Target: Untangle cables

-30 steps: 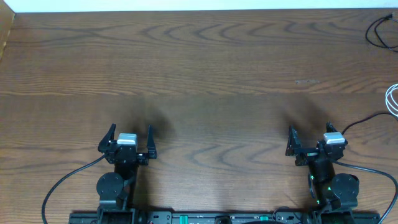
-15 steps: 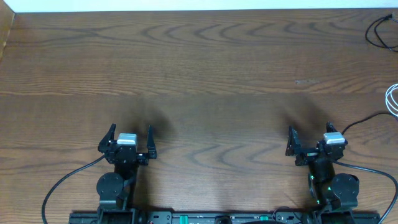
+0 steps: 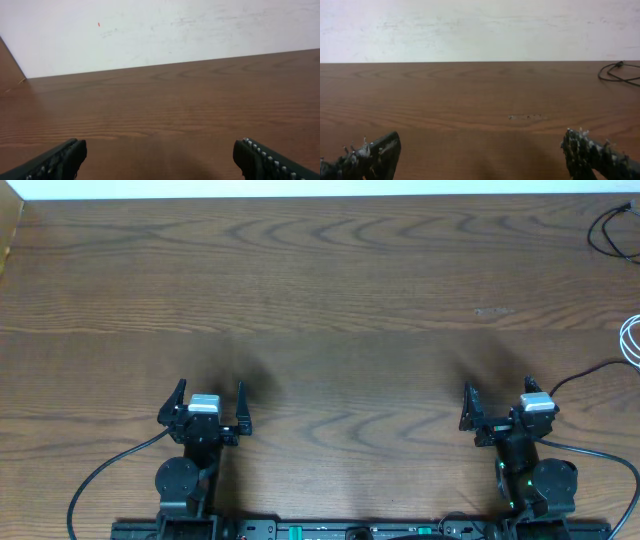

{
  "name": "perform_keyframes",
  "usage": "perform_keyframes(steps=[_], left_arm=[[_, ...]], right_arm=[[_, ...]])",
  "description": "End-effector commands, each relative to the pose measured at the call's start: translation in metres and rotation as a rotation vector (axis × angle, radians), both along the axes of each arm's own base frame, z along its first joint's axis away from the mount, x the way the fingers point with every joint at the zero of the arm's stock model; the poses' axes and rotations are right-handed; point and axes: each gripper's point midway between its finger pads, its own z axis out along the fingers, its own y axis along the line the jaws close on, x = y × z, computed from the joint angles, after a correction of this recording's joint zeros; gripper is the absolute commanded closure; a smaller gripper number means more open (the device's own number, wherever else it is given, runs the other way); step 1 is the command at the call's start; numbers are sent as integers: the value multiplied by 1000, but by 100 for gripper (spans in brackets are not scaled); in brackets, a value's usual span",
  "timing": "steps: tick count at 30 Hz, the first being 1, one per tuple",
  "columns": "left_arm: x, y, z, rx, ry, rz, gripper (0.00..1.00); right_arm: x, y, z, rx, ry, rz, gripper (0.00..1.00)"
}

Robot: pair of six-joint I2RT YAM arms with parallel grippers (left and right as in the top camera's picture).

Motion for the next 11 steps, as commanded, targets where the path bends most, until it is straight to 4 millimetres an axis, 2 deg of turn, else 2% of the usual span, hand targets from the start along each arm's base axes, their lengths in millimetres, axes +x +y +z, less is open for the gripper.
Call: perform_keyframes(steps=[1, 11], left_arm=[[-1, -1, -15, 18, 48, -8, 2], [-1, -1, -15, 18, 48, -8, 2]], right_arm=[[0, 2, -1, 13, 2, 9, 1], [0, 2, -1, 13, 2, 9, 1]])
